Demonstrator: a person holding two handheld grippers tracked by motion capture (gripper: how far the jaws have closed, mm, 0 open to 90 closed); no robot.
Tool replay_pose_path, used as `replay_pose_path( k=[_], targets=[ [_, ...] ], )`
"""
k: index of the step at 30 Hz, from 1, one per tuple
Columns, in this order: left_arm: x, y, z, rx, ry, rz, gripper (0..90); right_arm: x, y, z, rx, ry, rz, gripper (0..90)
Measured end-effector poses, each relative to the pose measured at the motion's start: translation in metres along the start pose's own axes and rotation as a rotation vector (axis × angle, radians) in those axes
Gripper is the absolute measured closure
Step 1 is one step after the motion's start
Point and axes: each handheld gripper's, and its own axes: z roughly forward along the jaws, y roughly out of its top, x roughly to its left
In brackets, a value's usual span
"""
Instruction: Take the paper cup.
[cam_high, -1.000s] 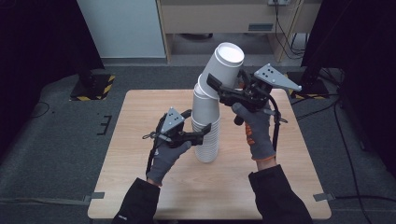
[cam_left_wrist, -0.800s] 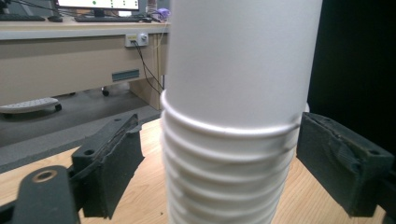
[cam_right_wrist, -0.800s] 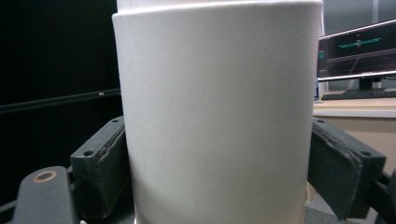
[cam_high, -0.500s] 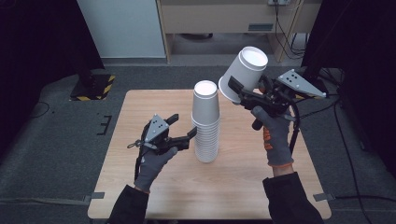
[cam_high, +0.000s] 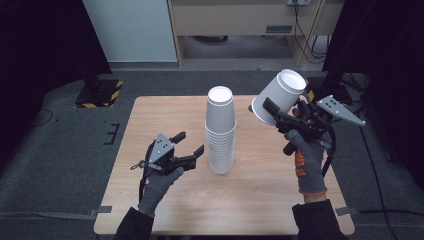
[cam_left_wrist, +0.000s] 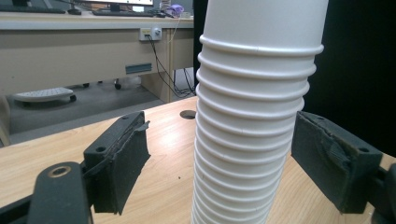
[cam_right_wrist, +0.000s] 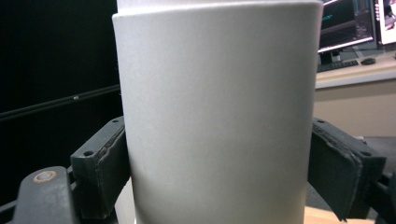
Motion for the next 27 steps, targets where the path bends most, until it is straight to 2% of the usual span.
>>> replay_pose_path(
  k=[6,12,18,20,27],
  targets=[
    [0.001,-0.011,-0.001,0.008,0.004,-0.015,18.2,-0.012,-0.017,-0.012,0.005,-0.041,0.034,15.9],
    [0.003,-0.018,-0.002,0.012,0.01,-0.026,18.4,-0.018,-0.031,-0.019,-0.032,-0.091,0.077,16.1],
    [0.003,-0.022,-0.004,0.009,0.013,-0.034,18.5,-0.018,-0.04,-0.021,-0.053,-0.119,0.094,16.1],
    [0.001,-0.024,-0.004,0.004,0.014,-0.032,18.5,-0.017,-0.046,-0.024,-0.072,-0.136,0.123,16.1],
    [-0.001,-0.027,-0.004,0.008,0.019,-0.024,18.3,-0.018,-0.065,-0.026,-0.088,-0.168,0.162,16.1]
  ],
)
